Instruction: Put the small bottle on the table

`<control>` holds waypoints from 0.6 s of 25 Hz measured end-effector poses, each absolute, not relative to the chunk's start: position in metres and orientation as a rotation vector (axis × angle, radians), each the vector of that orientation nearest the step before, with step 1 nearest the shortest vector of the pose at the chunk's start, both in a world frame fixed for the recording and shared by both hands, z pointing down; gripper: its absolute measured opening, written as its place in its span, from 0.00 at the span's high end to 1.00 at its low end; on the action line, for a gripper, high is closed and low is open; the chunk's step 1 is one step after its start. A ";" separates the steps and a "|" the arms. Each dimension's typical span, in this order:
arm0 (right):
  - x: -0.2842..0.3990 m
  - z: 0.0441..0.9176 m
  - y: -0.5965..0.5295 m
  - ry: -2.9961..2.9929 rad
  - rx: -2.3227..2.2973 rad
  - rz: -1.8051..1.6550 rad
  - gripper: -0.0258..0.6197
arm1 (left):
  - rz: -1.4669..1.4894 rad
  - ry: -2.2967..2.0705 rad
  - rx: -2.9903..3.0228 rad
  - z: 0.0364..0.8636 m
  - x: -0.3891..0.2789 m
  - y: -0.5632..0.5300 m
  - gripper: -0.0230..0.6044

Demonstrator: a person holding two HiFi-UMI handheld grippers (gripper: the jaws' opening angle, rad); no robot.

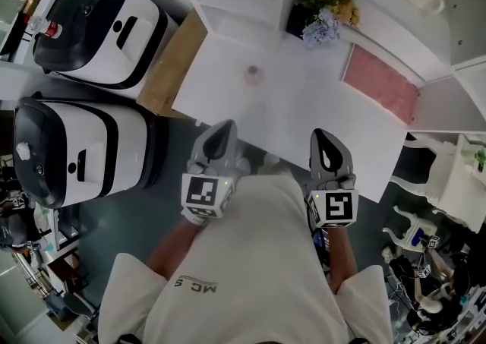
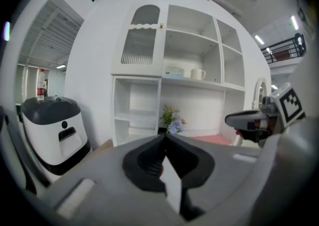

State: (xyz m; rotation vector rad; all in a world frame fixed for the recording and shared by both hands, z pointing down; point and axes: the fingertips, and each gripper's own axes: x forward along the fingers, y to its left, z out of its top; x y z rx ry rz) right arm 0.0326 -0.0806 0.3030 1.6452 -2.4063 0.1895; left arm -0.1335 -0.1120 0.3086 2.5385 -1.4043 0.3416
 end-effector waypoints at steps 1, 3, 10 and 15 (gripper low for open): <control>0.031 0.303 -0.080 -2.409 1.636 0.183 0.96 | 0.337 -1.409 2.539 0.307 -0.135 -0.110 0.96; 0.028 0.302 -0.080 -2.411 1.620 0.166 0.96 | 0.332 -1.422 2.541 0.305 -0.138 -0.109 0.96; 0.021 0.302 -0.080 -2.426 1.606 0.170 0.96 | 0.332 -1.430 2.540 0.310 -0.137 -0.104 0.96; 0.018 0.302 -0.083 -2.431 1.604 0.176 0.96 | 0.324 -1.422 2.545 0.312 -0.135 -0.106 0.96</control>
